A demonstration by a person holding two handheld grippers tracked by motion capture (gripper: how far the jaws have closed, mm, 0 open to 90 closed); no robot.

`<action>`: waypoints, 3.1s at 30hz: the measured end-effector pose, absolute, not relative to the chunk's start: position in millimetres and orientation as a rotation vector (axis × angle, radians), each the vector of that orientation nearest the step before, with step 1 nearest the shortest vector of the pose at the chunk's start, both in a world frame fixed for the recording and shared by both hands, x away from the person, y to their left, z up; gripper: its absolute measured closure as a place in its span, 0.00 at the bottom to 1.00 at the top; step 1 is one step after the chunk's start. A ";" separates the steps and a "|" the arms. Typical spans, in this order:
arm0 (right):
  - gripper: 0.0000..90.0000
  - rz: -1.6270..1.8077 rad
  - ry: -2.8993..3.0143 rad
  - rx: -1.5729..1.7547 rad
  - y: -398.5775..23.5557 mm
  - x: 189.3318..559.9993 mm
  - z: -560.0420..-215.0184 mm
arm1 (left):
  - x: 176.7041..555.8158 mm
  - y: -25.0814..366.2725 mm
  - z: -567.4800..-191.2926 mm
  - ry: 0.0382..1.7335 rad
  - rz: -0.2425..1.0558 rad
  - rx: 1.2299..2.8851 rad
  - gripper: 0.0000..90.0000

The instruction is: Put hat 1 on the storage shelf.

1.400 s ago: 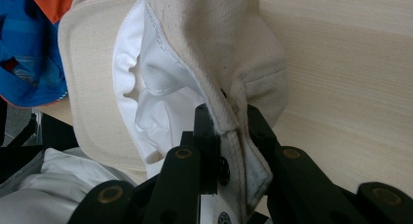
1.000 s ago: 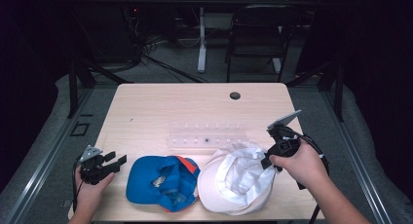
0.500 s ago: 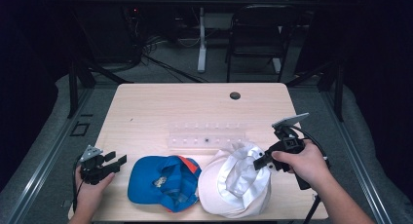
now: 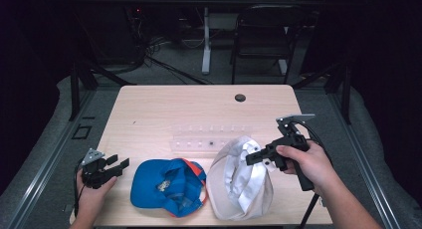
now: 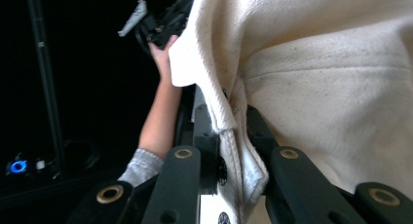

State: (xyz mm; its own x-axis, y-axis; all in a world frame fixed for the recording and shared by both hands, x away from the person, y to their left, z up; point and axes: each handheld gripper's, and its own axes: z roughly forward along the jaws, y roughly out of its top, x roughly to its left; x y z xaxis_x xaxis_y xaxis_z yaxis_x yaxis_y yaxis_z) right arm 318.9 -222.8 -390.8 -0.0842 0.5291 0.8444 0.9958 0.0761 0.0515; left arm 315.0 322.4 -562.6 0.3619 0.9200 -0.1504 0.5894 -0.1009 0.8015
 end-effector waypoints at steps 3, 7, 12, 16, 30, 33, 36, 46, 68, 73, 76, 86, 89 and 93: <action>0.89 -0.934 -1.680 -1.498 -215.8 317.1 -382.5 | 314.7 322.8 -561.7 1.329 0.495 1.810 0.50; 0.89 -0.983 -1.684 -1.501 -215.0 317.4 -370.7 | 314.7 322.9 -561.6 1.329 0.496 1.809 0.50; 0.89 -1.046 -1.634 -1.515 -222.0 321.7 -363.5 | 314.9 322.8 -561.7 1.328 0.494 1.811 0.50; 0.89 -1.137 -1.521 -1.520 -226.9 328.7 -360.7 | 314.8 322.6 -561.8 1.327 0.495 1.813 0.50; 0.88 -1.294 -1.401 -1.478 -224.6 344.1 -355.5 | 315.0 322.5 -562.3 1.325 0.505 1.796 0.50; 0.88 -1.318 -1.362 -1.462 -223.1 348.2 -354.2 | 315.3 322.5 -562.6 1.326 0.505 1.796 0.50; 0.88 -1.335 -1.344 -1.456 -221.5 350.2 -352.4 | 315.2 322.9 -561.8 1.328 0.496 1.808 0.50; 0.87 -1.376 -1.296 -1.420 -210.2 363.7 -343.9 | 315.3 323.2 -562.1 1.329 0.498 1.807 0.50; 0.86 -1.435 -1.288 -1.452 -188.0 408.1 -318.0 | 316.2 322.6 -562.5 1.326 0.493 1.805 0.50; 0.86 -1.397 -1.332 -1.439 -176.3 421.5 -318.6 | 316.7 321.6 -562.5 1.322 0.494 1.811 0.50; 0.86 -1.373 -1.346 -1.440 -169.6 429.0 -321.8 | 316.8 321.4 -562.5 1.321 0.494 1.812 0.50; 0.86 -1.313 -1.359 -1.436 -142.6 450.1 -336.4 | 317.2 320.2 -562.6 1.312 0.492 1.815 0.50; 0.86 -1.302 -1.364 -1.457 -135.0 455.3 -339.7 | 318.2 319.5 -563.1 1.312 0.489 1.819 0.50; 0.86 -1.304 -1.347 -1.468 -129.1 461.3 -342.8 | 318.3 319.0 -562.6 1.307 0.486 1.826 0.50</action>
